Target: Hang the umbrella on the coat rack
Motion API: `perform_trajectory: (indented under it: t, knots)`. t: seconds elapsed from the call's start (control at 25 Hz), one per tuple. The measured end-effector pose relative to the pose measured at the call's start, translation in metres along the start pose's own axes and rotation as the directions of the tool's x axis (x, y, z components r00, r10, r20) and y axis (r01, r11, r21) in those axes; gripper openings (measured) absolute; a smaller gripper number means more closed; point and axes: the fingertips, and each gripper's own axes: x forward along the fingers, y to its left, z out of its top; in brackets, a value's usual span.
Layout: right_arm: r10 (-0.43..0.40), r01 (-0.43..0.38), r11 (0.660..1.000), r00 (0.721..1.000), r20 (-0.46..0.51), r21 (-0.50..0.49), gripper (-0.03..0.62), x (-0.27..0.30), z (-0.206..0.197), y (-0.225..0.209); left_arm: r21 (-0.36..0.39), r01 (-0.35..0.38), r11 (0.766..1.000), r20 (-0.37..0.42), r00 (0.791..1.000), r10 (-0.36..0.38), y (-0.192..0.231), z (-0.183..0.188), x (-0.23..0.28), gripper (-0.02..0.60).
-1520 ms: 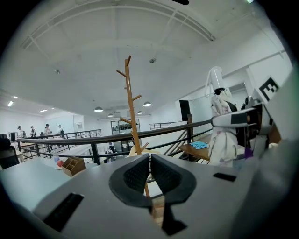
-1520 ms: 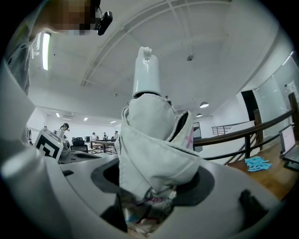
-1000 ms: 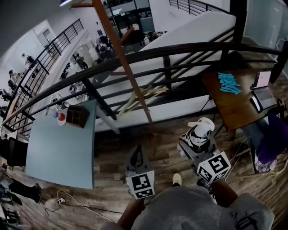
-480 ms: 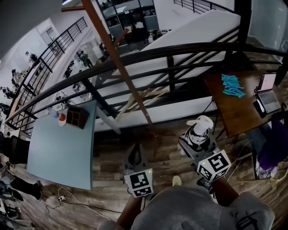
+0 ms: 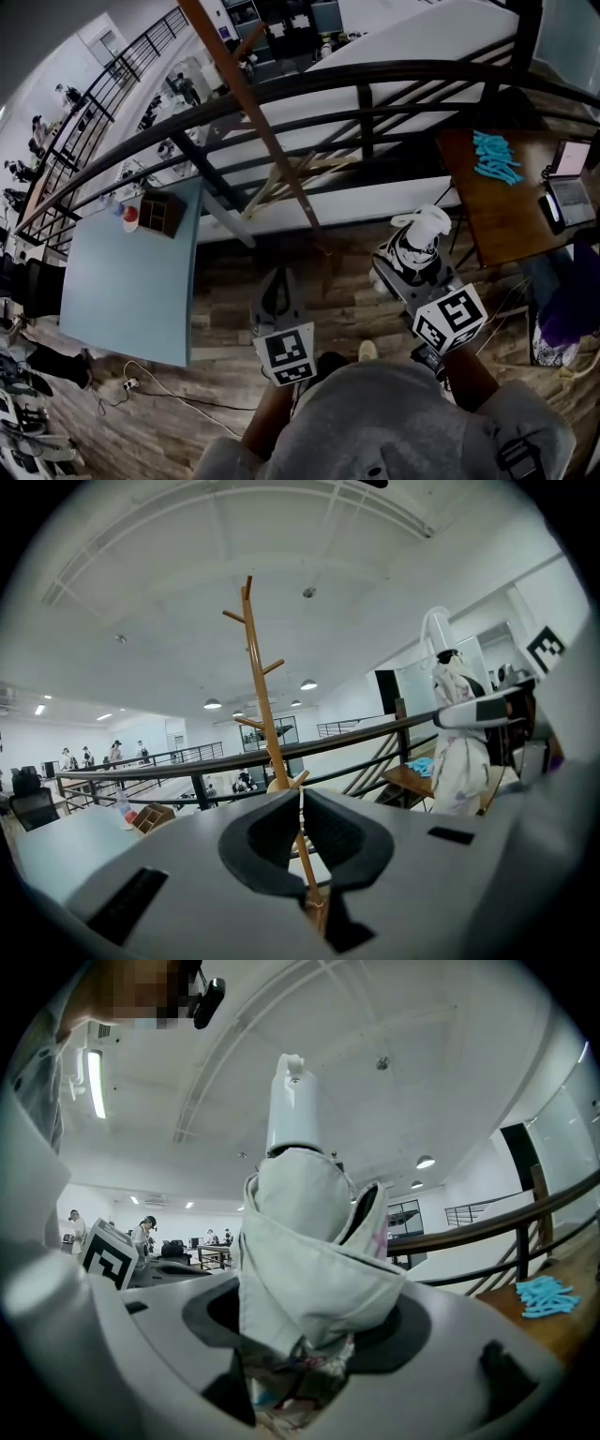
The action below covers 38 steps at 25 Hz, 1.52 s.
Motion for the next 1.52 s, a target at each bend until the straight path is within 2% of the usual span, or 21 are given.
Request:
perform_trajectory:
  t: [0.56, 1.16, 1.52]
  knots:
    - [0.023, -0.023, 1.000, 1.000, -0.019, -0.004, 0.295, 0.023, -0.008, -0.001, -0.021, -0.038, 0.999, -0.005, 0.999, 0.038, 0.020, -0.006, 0.010, 0.023]
    - [-0.026, 0.027, 0.999, 0.999, -0.043, 0.019, 0.295, 0.068, 0.000, -0.027, -0.041, 0.001, 0.999, -0.034, 0.999, -0.003, 0.036, -0.011, 0.059, 0.023]
    - [-0.041, 0.041, 0.999, 0.998, -0.052, 0.006, 0.295, 0.112, 0.010, -0.046, -0.051, 0.024, 0.998, -0.040, 0.999, -0.026, 0.051, -0.004, 0.108, 0.023]
